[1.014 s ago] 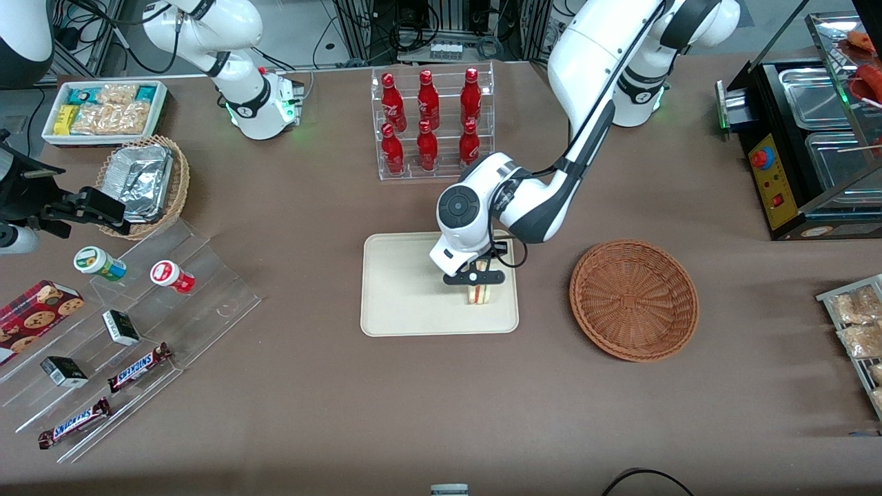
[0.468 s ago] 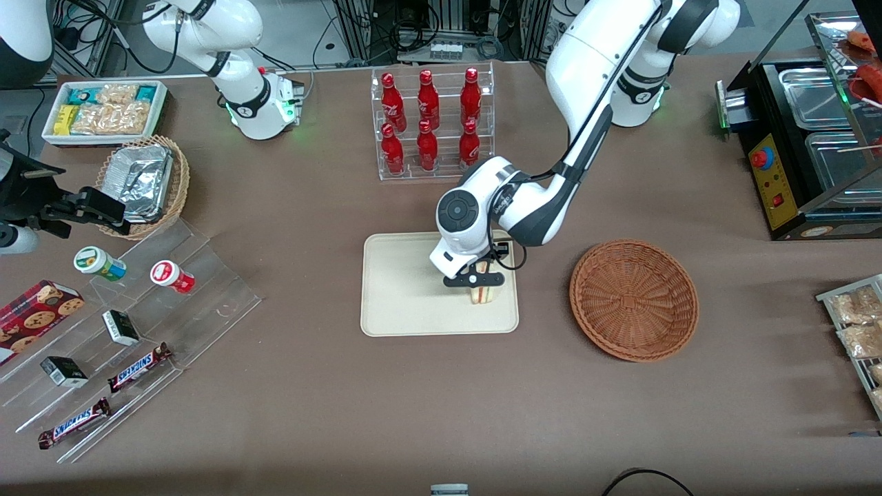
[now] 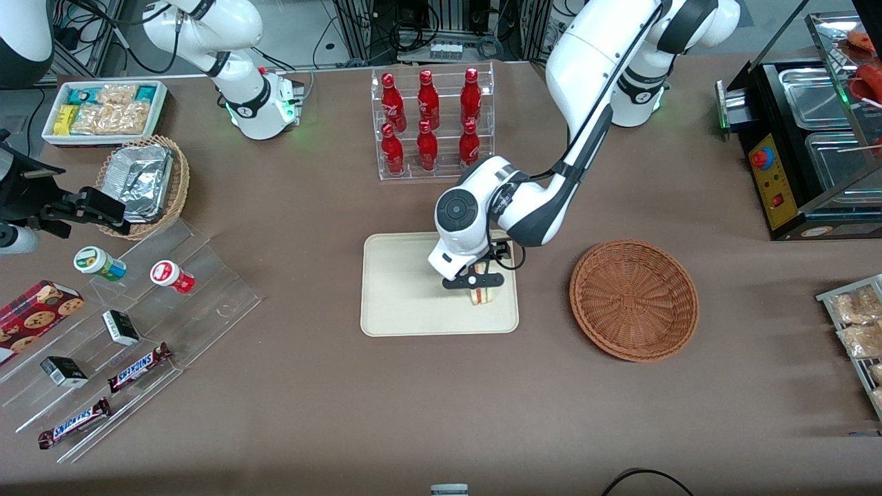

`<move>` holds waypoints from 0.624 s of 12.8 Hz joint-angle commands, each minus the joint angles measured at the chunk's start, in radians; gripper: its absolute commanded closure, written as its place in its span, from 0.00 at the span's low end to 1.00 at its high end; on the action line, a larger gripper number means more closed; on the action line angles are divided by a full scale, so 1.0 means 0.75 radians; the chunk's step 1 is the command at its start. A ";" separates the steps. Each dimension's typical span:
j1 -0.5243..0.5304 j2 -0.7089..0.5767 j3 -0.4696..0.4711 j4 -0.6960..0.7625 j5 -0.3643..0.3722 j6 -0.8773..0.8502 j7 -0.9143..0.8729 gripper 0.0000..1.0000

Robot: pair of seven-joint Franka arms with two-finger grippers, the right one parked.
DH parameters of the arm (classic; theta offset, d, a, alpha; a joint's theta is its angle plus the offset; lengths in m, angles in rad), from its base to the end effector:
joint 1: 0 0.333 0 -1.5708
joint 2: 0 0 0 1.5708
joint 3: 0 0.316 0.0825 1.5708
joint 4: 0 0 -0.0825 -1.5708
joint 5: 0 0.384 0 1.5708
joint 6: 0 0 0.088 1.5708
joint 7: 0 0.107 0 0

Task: Place sandwich from basket to tray
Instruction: 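Lower the sandwich onto the tray and open the left gripper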

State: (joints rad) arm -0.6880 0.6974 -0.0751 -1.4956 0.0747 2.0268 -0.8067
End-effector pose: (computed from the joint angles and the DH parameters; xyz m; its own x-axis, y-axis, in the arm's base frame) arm 0.5111 -0.4718 0.2464 0.9943 0.0252 -0.1039 0.0119 -0.9919 -0.1266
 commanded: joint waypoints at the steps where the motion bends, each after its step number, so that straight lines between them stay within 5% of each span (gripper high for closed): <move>1: -0.017 0.011 0.018 0.059 0.009 -0.043 -0.021 0.00; 8: -0.001 -0.046 0.059 0.147 0.003 -0.146 -0.025 0.00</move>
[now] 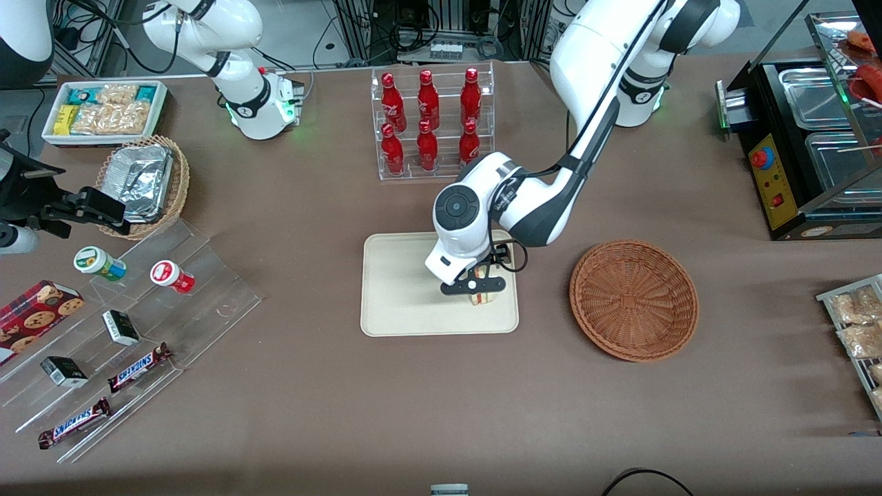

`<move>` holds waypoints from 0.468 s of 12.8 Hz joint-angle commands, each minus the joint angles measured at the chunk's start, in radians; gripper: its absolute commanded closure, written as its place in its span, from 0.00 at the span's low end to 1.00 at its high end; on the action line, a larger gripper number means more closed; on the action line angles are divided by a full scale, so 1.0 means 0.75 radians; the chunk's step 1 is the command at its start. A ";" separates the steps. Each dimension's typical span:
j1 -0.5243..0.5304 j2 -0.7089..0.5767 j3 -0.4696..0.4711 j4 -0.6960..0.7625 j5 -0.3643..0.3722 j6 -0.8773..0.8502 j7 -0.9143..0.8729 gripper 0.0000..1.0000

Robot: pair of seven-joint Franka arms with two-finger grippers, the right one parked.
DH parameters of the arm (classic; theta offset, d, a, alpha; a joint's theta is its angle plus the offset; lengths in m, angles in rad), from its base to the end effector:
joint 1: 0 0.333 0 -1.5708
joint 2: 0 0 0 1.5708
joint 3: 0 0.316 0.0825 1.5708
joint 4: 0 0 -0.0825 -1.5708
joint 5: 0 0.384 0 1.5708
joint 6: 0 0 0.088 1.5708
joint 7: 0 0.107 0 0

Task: Place sandwich from basket to tray
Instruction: 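Lower the sandwich onto the tray and open the left gripper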

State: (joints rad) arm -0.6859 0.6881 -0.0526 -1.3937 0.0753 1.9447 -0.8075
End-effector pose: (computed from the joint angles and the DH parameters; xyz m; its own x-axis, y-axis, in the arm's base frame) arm 0.5349 -0.4705 0.2913 0.9962 0.0505 -0.0706 0.0418 -0.9918 -0.1205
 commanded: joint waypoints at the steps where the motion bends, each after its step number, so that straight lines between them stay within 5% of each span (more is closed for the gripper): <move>1: -0.004 -0.050 0.055 0.036 -0.002 -0.040 -0.048 0.00; 6: 0.127 -0.189 0.078 0.056 -0.023 -0.087 -0.028 0.00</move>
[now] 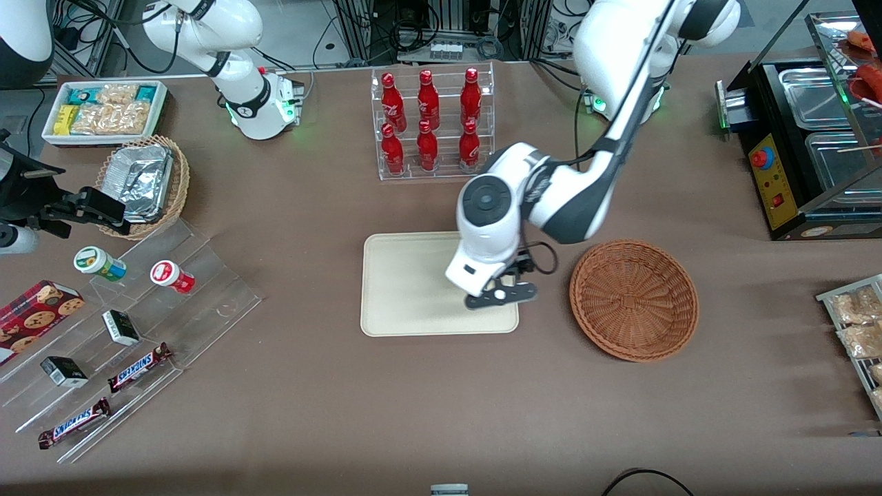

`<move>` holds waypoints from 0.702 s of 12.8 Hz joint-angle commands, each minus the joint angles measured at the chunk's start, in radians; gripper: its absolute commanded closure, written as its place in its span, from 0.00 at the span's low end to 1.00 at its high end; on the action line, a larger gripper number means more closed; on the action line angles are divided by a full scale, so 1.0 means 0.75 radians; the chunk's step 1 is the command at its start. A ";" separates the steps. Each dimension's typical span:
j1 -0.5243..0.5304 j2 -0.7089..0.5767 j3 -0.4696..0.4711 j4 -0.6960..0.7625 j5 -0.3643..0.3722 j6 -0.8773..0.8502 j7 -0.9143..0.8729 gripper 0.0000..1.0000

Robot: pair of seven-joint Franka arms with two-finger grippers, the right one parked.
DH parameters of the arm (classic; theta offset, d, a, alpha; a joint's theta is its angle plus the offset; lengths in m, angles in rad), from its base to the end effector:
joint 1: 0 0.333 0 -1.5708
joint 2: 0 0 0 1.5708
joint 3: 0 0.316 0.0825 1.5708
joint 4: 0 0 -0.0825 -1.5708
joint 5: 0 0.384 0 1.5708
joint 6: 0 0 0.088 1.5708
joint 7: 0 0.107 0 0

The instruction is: Place sandwich from basket to tray

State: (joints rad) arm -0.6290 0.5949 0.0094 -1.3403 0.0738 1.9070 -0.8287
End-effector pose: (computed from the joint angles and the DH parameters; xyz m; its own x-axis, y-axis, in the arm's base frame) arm 0.5873 -0.4141 0.3795 0.9831 0.1799 0.0350 0.1820 -0.9807 -0.0716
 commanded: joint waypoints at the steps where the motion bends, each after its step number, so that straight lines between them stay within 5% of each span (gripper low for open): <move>1: 0.059 -0.087 0.000 -0.015 -0.021 -0.070 0.013 0.00; 9: 0.323 -0.253 -0.002 -0.025 -0.029 -0.307 0.286 0.00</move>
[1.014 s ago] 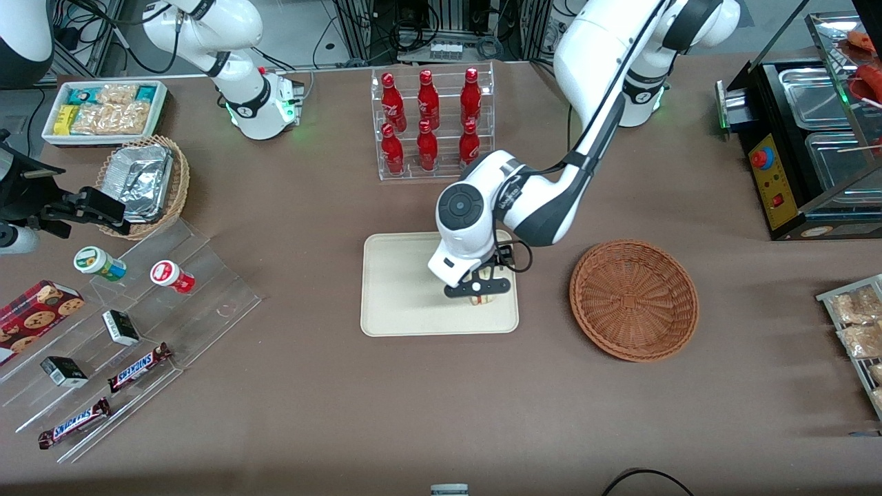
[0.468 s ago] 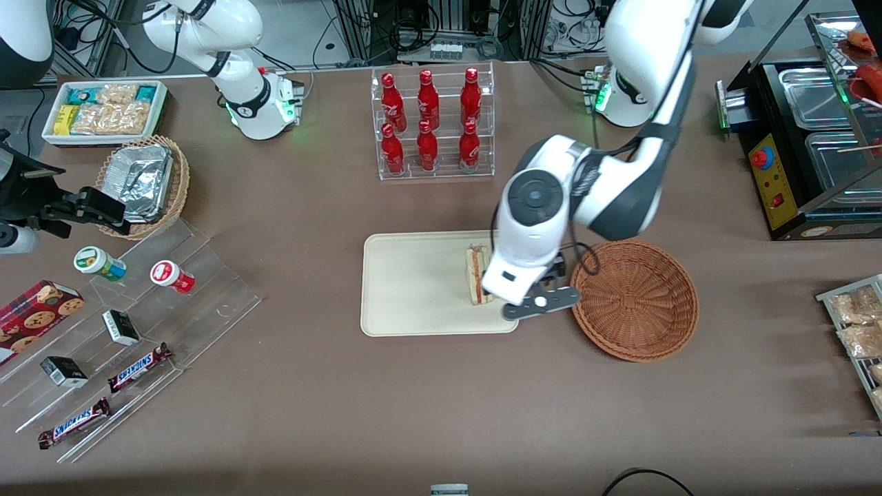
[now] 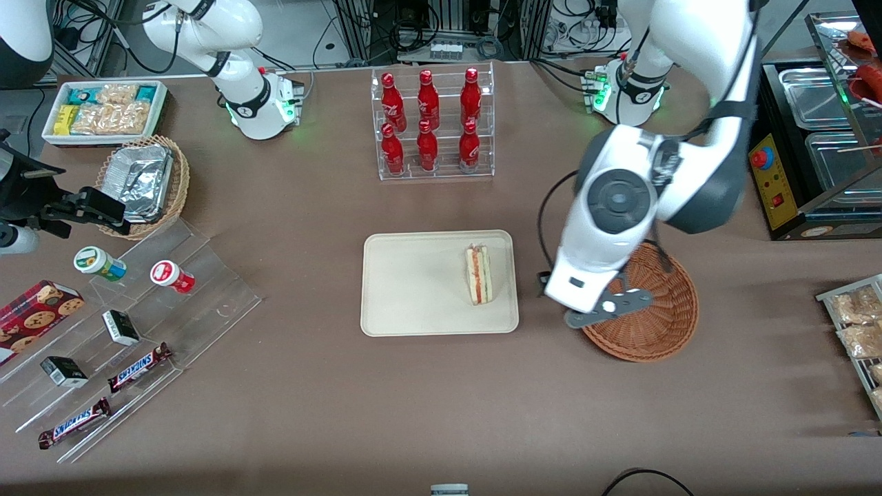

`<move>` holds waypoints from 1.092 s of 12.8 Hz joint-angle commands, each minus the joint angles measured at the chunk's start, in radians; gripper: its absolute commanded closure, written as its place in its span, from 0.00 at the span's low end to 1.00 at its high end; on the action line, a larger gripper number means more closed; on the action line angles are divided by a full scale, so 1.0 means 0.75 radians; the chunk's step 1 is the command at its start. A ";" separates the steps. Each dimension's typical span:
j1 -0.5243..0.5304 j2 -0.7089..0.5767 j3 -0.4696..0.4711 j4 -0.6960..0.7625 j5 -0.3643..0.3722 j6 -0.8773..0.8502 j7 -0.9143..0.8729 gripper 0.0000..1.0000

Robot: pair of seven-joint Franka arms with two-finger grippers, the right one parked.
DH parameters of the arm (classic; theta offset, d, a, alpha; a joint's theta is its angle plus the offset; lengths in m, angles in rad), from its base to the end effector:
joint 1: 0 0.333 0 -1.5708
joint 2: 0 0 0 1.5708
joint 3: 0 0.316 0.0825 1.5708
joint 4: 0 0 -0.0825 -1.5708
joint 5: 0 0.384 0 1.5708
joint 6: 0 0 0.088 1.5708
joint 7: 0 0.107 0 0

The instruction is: Place sandwich from basket to tray

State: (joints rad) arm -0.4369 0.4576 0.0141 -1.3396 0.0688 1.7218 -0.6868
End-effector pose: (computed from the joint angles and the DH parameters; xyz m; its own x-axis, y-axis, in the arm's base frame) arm 0.6275 -0.2773 0.4612 0.9687 0.2479 -0.0121 0.2453 -0.9638 -0.1046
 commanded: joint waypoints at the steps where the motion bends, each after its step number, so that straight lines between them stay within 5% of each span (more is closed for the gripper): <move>1: 0.114 -0.084 -0.009 -0.024 -0.049 -0.101 0.164 0.00; 14: 0.535 -0.397 -0.156 -0.173 -0.067 -0.402 0.623 0.00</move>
State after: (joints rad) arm -0.0669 0.2364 -0.0839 -1.3928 0.0308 1.4268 -0.2456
